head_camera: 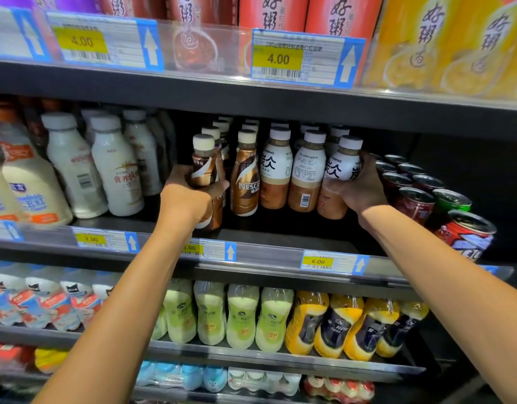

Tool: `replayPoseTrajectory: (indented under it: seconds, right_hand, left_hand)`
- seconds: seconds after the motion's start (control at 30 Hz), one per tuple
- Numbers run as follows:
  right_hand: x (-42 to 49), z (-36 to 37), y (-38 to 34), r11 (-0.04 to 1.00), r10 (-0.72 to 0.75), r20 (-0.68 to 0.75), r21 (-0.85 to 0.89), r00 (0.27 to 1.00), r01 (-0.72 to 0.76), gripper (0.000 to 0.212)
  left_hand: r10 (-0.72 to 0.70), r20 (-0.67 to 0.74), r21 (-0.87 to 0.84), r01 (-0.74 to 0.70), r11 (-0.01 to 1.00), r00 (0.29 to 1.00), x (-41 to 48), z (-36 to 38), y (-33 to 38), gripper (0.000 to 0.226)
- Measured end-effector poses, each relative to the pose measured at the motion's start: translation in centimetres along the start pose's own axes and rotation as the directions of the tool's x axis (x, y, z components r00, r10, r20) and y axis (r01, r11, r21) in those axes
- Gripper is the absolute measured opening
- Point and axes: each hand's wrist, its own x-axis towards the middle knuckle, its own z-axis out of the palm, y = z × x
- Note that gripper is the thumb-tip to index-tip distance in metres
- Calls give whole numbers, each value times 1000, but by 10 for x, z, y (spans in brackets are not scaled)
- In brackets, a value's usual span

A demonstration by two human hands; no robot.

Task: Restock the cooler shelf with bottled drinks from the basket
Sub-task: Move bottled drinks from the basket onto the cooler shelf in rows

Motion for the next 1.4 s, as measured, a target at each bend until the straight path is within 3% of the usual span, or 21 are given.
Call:
replayPoseTrajectory:
  seconds: [0.17, 0.43, 0.63, 1.03, 1.2, 1.3, 1.4]
  right_hand:
    - [6, 2, 4, 996, 85, -37, -28, 996, -86, 76]
    - [6, 4, 4, 997, 83, -33, 1, 996, -83, 75]
    - [6, 3, 4, 995, 76, -50, -66, 996, -79, 78]
    - [0, 3, -2, 985, 87, -59, -143, 994, -95, 75]
    - [-11, -6, -9, 960, 120, -25, -254, 992, -122, 71]
    - [-27, -11, -22, 876, 89, 12, -477, 996, -73, 60]
    - [-63, -26, -44, 583, 36, 275, -787, 961, 203, 32]
  left_hand:
    - [-19, -6, 21, 19, 1000, 1000, -1, -1, 2, 51]
    - [-15, -4, 34, 15, 999, 1000, -5, 1, 5, 56]
    - [-20, -7, 25, 21, 999, 1000, -8, 0, 7, 48]
    - [-50, -36, 113, 54, 992, 998, -15, -1, 13, 54]
    - [-95, -60, 186, 105, 977, 994, -20, -3, 23, 53]
    - [-46, -151, 337, 95, 937, 987, -33, -8, 33, 51]
    - [133, -165, 404, -56, 913, 977, -64, -12, 48, 31]
